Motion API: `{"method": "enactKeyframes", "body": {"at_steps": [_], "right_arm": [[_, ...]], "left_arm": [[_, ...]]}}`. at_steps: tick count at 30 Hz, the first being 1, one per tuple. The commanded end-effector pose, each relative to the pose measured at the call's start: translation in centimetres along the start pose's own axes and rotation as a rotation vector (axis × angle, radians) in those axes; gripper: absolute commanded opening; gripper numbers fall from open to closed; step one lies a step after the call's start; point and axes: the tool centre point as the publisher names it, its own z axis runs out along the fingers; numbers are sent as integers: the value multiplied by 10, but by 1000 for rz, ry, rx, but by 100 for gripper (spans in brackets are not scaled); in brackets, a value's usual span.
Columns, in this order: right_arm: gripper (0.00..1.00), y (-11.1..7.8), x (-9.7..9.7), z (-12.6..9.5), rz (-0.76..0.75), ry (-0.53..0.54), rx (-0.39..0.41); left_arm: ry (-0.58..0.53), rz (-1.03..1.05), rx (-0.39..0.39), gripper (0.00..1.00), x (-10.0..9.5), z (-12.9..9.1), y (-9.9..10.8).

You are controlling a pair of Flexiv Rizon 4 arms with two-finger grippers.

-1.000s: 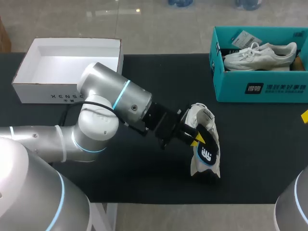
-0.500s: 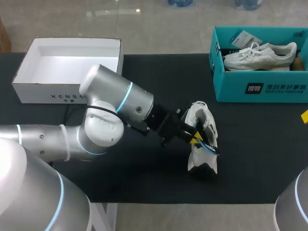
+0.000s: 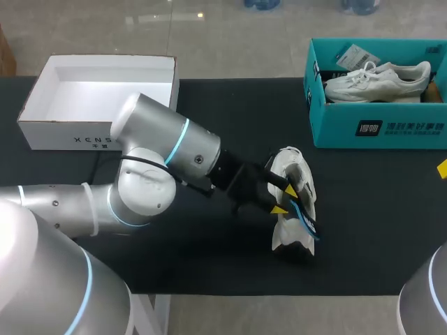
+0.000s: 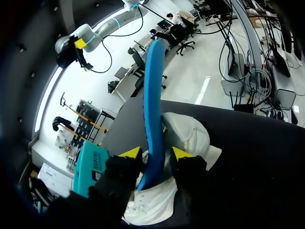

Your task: Take the shoe out of the shoebox, open the shoe tongue, remove and reinsert the insole, then place the shoe into the shoebox

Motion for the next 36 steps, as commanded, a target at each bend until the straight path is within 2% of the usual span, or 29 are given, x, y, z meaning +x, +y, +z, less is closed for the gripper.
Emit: {"method": "enactKeyframes", "body": {"at_steps": [1, 10, 13, 15, 18, 23, 36], "right_arm": [[100, -9, 1, 1, 1, -5, -87], [100, -9, 1, 1, 1, -5, -87], [100, -9, 1, 1, 1, -5, -87], [100, -9, 1, 1, 1, -5, -87], [100, -9, 1, 1, 1, -5, -87], [100, -9, 1, 1, 1, -5, -87], [100, -9, 1, 1, 1, -5, -87]], "left_arm": [[-3, 4, -3, 38, 3, 0, -7], [-9, 13, -3, 35, -3, 8, -14], [-5, 15, -9, 24, -4, 11, -11], [3, 11, -19, 9, -2, 13, -7], [12, -4, -26, 0, 3, 15, -1], [11, -20, -39, 0, 7, 16, 6], [-26, 8, -128, 0, -1, 5, 24]]}}
